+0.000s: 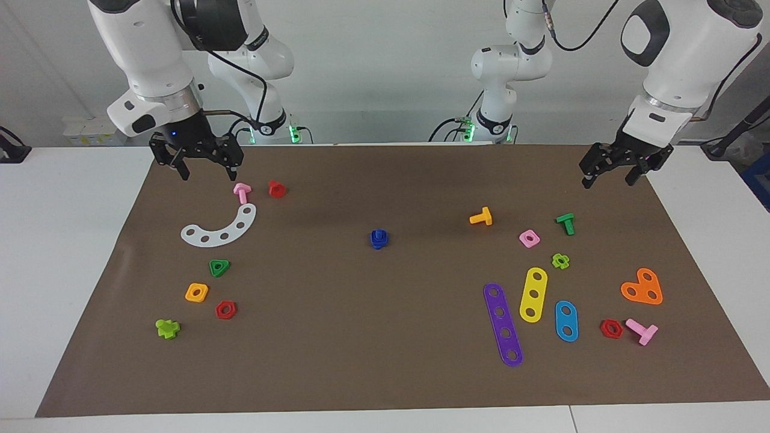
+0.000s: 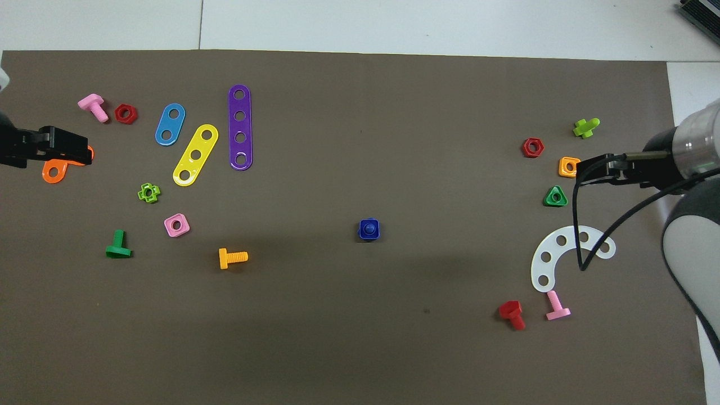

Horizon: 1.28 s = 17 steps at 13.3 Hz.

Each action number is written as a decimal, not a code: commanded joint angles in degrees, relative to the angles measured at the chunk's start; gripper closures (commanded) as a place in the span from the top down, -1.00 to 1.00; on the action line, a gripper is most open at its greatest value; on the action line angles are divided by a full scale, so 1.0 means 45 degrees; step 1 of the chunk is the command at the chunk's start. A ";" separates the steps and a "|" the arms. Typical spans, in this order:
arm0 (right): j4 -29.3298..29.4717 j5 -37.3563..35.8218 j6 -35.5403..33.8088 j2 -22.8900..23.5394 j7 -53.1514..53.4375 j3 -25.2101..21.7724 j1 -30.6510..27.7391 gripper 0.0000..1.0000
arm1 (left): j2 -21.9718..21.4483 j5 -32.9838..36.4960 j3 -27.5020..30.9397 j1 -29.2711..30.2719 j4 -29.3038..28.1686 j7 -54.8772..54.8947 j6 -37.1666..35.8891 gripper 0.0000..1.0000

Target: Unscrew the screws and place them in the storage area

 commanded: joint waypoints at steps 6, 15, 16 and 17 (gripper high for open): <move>-0.0145 0.0014 -0.0101 -0.0119 0.0256 0.0006 -0.0074 1.00 | -0.0416 0.0070 -0.0116 -0.0445 -0.0666 0.0840 -0.0191 0.97; -0.0145 0.0014 -0.0101 -0.0119 0.0179 0.0006 -0.0016 1.00 | 0.2160 -0.1650 -0.0155 -0.5523 -0.0647 -0.5837 0.3984 0.92; -0.0145 0.0014 -0.0082 -0.0119 0.0178 0.0006 -0.0016 1.00 | 0.2606 -0.1592 -0.0116 -0.6145 -0.0608 -0.5937 0.4259 0.91; -0.0145 0.0014 -0.0082 -0.0119 0.0178 0.0006 -0.0016 1.00 | 0.3036 -0.1572 -0.0097 -0.6693 -0.0588 -0.6170 0.4803 0.91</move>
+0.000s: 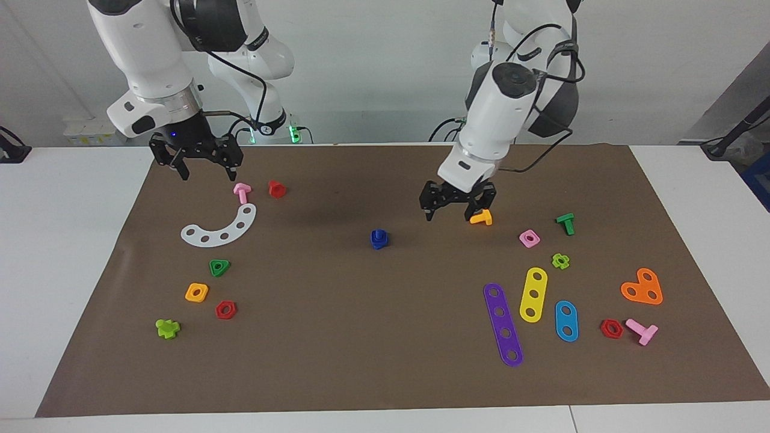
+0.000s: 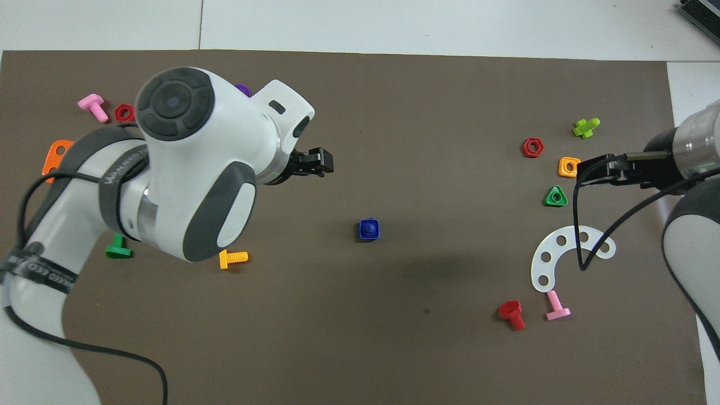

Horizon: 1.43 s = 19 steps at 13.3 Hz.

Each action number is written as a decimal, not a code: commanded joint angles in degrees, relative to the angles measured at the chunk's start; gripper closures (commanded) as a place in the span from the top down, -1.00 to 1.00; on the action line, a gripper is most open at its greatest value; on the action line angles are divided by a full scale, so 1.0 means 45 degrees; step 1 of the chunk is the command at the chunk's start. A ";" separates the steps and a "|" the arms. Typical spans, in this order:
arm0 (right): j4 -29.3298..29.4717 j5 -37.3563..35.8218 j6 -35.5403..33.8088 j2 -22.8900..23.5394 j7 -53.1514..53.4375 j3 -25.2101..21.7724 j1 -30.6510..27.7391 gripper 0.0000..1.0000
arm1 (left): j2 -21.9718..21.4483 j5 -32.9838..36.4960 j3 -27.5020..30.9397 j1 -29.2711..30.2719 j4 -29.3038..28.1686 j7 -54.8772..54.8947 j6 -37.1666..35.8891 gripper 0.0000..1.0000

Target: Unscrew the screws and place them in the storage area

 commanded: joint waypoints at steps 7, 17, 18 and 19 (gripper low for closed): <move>-0.0125 0.0014 -0.0080 -0.0119 0.0168 0.0006 -0.0081 1.00 | 0.2528 0.2100 0.0260 -0.2770 -0.1263 -0.1815 0.4025 0.88; -0.0125 0.0014 -0.0080 -0.0119 0.0168 0.0025 -0.0081 1.00 | 0.2294 0.2181 0.0240 -0.3241 -0.2147 -0.1678 0.3893 0.28; -0.0125 0.0014 -0.0080 -0.0119 0.0168 0.0006 -0.0081 1.00 | 0.2294 0.2181 0.0240 -0.3241 -0.2147 -0.1620 0.3874 0.22; -0.0125 0.0014 -0.0080 -0.0119 0.0168 0.0006 -0.0081 1.00 | 0.2294 0.2201 0.0240 -0.3241 -0.2185 -0.1619 0.3873 0.11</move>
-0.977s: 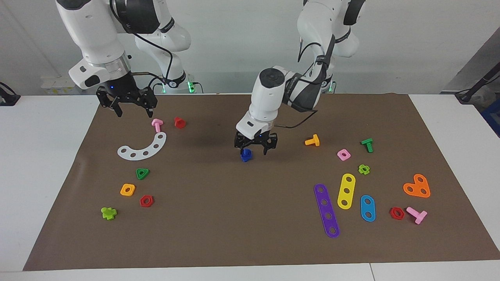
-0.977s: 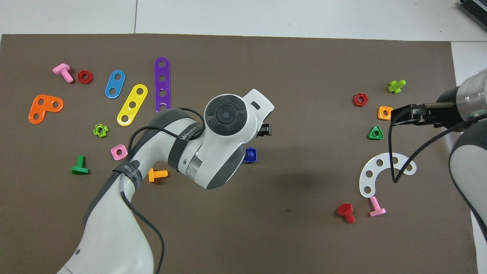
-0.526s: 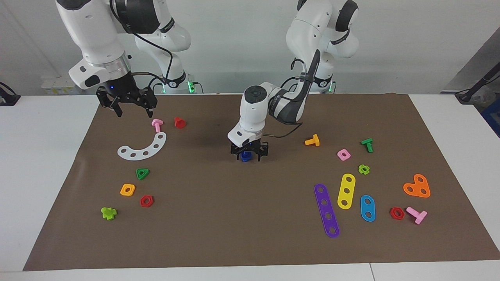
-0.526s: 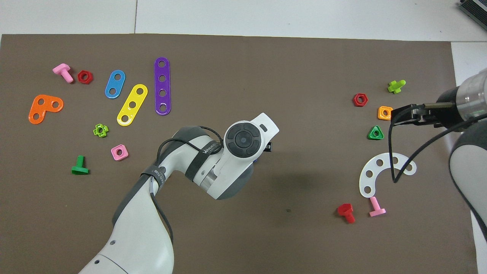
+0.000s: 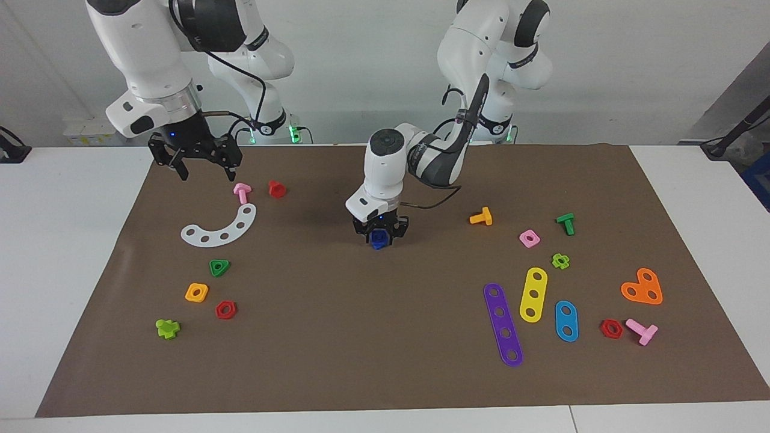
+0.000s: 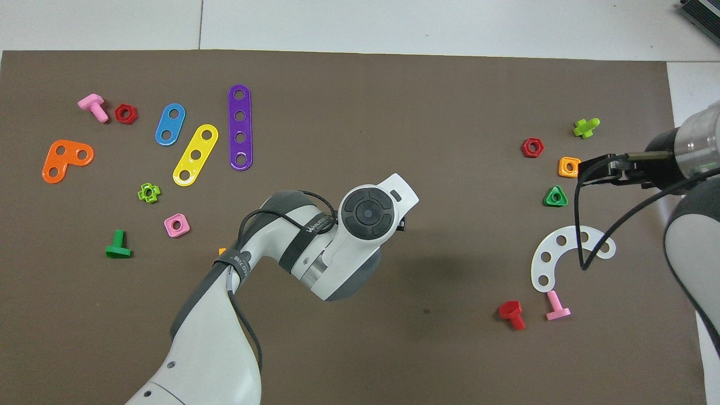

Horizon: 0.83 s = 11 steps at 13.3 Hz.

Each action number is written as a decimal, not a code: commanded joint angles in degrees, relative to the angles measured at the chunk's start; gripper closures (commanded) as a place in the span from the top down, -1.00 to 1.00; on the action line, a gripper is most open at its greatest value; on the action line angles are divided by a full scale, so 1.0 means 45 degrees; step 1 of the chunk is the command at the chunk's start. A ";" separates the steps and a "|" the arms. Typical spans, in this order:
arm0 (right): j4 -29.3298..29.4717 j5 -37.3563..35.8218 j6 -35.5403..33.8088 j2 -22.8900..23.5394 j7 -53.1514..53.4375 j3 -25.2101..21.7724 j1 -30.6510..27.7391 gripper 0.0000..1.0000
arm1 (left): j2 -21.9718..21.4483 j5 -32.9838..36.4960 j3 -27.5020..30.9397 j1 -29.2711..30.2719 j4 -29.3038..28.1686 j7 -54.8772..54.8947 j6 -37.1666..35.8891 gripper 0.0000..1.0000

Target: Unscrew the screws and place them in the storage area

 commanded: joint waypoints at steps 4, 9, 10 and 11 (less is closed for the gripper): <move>-0.0125 0.0014 -0.0080 -0.0118 0.0168 0.0037 -0.0093 1.00 | -0.0536 0.0323 0.0198 -0.0178 -0.0792 0.0044 -0.0179 -0.15; -0.0086 0.0014 0.0037 -0.0099 0.0149 0.0037 -0.0132 1.00 | -0.0458 0.0323 0.0198 0.0016 0.0356 0.0063 -0.1541 -1.00; -0.0086 0.0014 -0.0001 -0.0099 0.0149 0.0037 -0.0113 1.00 | -0.0399 0.0246 0.0198 0.0056 0.0920 0.0063 -0.2107 -1.00; -0.0086 0.0014 -0.0021 -0.0099 0.0168 0.0037 -0.0093 1.00 | -0.0302 0.0148 0.0217 0.0153 0.1564 0.0063 -0.2731 -1.00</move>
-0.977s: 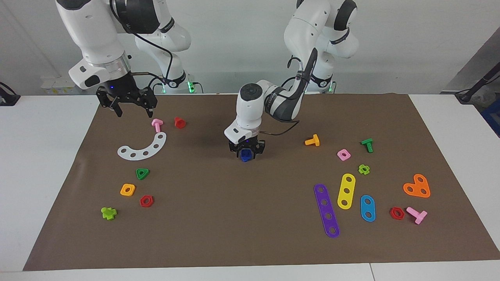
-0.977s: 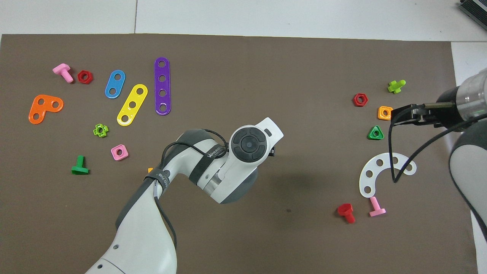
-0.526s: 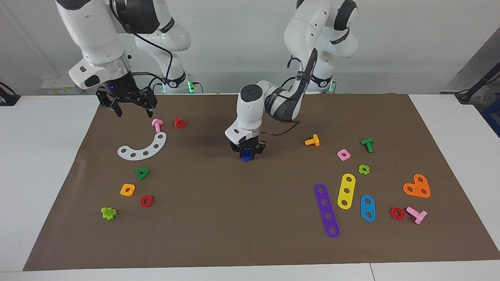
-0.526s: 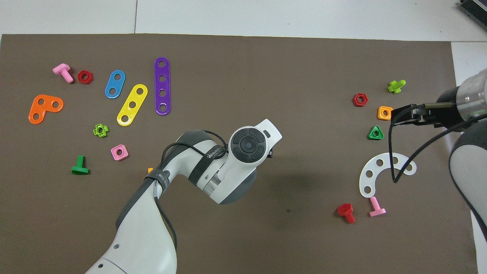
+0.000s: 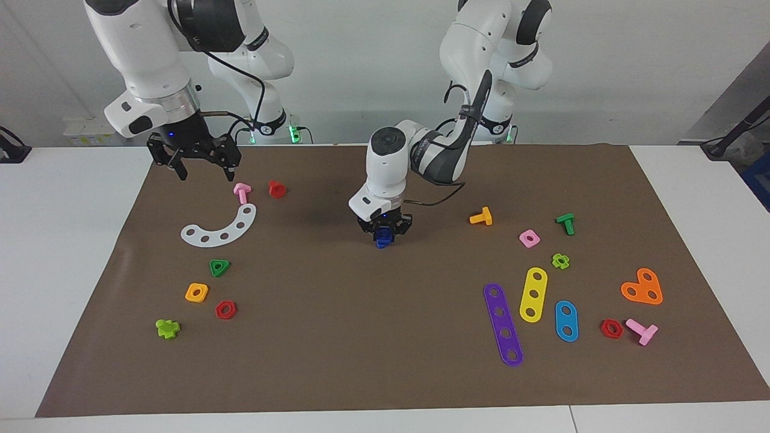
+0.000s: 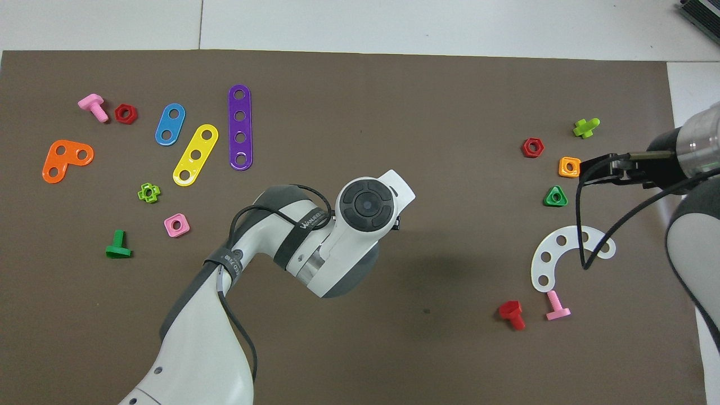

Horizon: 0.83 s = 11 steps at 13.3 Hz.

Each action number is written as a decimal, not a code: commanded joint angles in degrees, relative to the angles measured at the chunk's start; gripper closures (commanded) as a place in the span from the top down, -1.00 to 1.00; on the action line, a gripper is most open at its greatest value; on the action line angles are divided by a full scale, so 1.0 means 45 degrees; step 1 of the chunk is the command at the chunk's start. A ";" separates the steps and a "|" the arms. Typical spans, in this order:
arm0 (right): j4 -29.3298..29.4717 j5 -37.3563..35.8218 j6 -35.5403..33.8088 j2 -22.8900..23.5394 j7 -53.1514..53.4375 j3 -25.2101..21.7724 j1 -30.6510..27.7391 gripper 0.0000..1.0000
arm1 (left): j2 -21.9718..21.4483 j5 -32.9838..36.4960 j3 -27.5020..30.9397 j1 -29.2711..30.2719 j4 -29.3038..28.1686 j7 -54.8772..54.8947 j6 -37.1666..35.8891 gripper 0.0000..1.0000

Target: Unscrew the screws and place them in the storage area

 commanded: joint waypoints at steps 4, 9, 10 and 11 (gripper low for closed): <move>-0.0532 0.0014 0.0212 -0.0215 0.0363 0.0067 0.0113 1.00 | -0.0112 -0.0826 0.0118 0.1956 0.2196 0.0288 -0.2767 -1.00; -0.2017 0.0014 0.1693 -0.0373 0.0929 0.0067 0.0971 1.00 | -0.0794 -0.0866 0.0176 0.4964 0.0700 0.3386 -0.3647 -0.99; -0.2329 0.0014 0.2084 -0.0314 0.1085 0.0087 0.1262 1.00 | -0.1049 -0.0865 0.0177 0.5434 -0.0023 0.4266 -0.3415 -0.99; -0.2661 0.0014 0.2629 -0.0236 0.1106 0.0087 0.1575 1.00 | -0.1206 -0.0865 0.0177 0.5864 -0.0533 0.4894 -0.3219 -0.99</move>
